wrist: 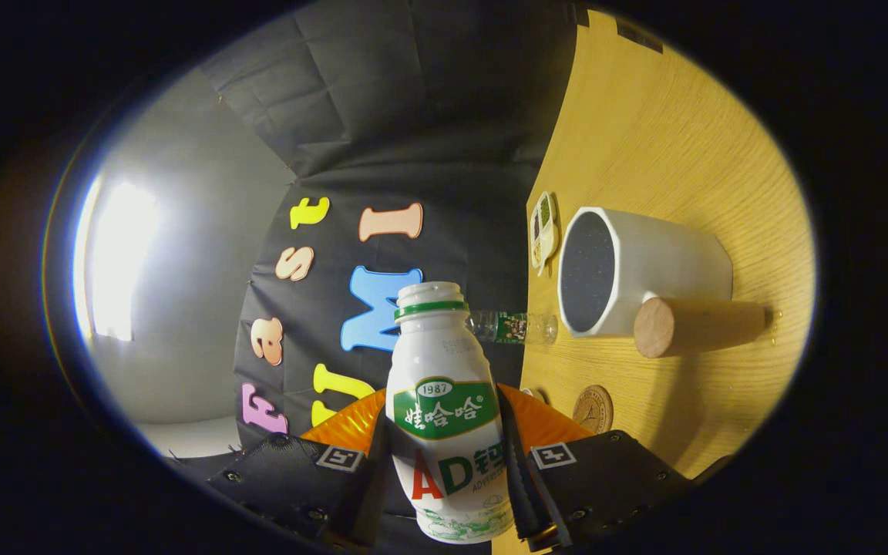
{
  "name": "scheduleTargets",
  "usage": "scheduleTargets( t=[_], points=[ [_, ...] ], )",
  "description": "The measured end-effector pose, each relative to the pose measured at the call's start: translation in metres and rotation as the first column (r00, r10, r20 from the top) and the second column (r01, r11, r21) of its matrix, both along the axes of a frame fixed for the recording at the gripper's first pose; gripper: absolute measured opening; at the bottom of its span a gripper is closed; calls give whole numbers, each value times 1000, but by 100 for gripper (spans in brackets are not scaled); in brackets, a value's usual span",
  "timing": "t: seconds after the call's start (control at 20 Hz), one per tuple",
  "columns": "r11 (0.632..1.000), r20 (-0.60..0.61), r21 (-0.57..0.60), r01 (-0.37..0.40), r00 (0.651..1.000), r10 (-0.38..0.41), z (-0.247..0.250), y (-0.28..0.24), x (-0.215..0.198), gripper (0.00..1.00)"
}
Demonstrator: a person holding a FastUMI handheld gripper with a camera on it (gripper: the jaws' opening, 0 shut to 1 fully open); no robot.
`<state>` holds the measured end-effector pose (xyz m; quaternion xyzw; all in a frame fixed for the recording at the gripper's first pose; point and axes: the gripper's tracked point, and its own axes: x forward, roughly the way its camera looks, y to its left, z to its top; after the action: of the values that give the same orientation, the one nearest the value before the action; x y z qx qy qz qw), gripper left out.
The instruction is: Take the bottle from table, then pour the juice into the cup, finally place the bottle on the coaster
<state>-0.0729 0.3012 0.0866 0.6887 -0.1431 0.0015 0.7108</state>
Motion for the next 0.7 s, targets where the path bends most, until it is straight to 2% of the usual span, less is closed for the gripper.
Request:
scheduleTargets(
  t=[0.7],
  points=[
    [985,-22,170,39,999,-36,-7,-6,-4,64]
  ],
)
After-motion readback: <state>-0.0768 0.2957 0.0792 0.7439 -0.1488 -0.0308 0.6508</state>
